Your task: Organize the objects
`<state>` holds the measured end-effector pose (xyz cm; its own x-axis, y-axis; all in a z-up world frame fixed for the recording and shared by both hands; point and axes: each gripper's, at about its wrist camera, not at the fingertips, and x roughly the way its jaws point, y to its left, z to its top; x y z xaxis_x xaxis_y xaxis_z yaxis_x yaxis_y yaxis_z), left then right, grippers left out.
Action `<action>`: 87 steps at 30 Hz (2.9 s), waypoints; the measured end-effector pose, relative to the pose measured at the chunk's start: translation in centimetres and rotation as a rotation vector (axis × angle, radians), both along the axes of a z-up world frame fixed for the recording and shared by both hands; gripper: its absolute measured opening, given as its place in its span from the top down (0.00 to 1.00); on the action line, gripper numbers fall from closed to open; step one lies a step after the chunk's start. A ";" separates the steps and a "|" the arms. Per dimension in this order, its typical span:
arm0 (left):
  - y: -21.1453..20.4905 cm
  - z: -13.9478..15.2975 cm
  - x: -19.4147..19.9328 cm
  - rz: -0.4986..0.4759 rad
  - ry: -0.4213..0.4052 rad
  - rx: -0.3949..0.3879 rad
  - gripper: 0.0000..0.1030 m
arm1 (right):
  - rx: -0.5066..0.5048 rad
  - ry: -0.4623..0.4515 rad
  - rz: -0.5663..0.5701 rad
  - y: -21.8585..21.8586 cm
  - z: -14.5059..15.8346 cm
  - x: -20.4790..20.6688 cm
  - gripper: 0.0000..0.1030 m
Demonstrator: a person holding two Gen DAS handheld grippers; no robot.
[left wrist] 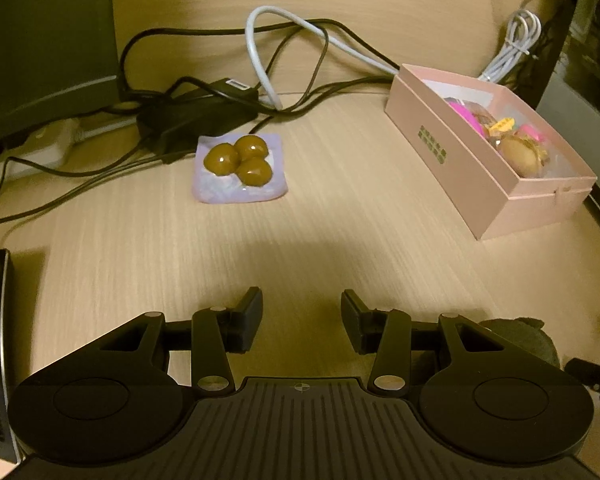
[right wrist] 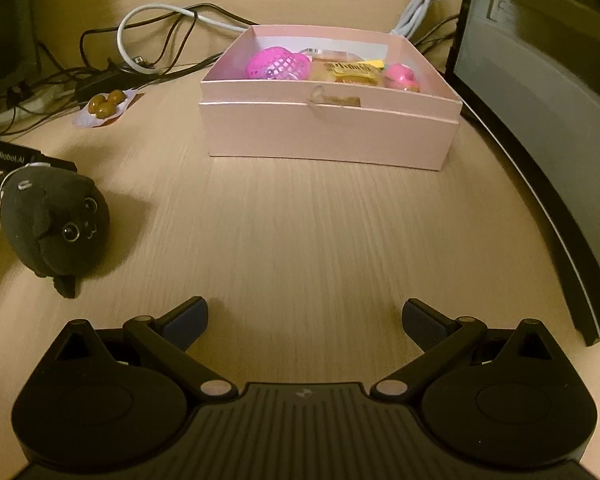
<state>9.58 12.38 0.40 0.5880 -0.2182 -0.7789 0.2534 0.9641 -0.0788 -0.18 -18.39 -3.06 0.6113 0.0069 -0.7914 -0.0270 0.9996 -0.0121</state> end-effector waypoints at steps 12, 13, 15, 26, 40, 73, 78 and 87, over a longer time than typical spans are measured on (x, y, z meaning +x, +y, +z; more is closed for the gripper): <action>-1.6 -0.2 -0.1 -0.030 0.001 0.081 0.46 | 0.025 -0.013 0.014 -0.4 -0.2 -0.5 0.00; -1.8 -0.2 -0.1 -0.033 0.003 0.085 0.44 | 0.025 -0.015 0.017 -0.4 -0.2 -0.5 0.00; -2.0 -0.2 0.0 -0.038 0.007 0.089 0.41 | 0.025 -0.019 0.021 -0.4 -0.3 -0.5 0.00; -3.0 -0.5 0.2 -0.052 0.025 0.084 0.19 | 0.031 -0.035 0.036 -0.5 -0.3 -0.9 0.00; -1.0 0.6 7.3 0.160 -0.077 0.063 0.23 | 0.030 -0.036 0.057 -0.5 -0.2 -1.1 0.00; -0.2 0.0 5.8 0.160 -0.024 -0.031 0.41 | 0.036 -0.062 0.135 -0.9 -0.3 -1.6 0.00; 0.5 0.9 1.0 0.177 -0.009 -0.103 0.42 | 0.045 -0.038 0.139 -1.3 0.0 -1.4 0.00; 3.5 1.9 -7.9 0.347 0.018 -0.249 0.42 | 0.152 -0.145 0.364 1.7 5.4 -2.7 0.00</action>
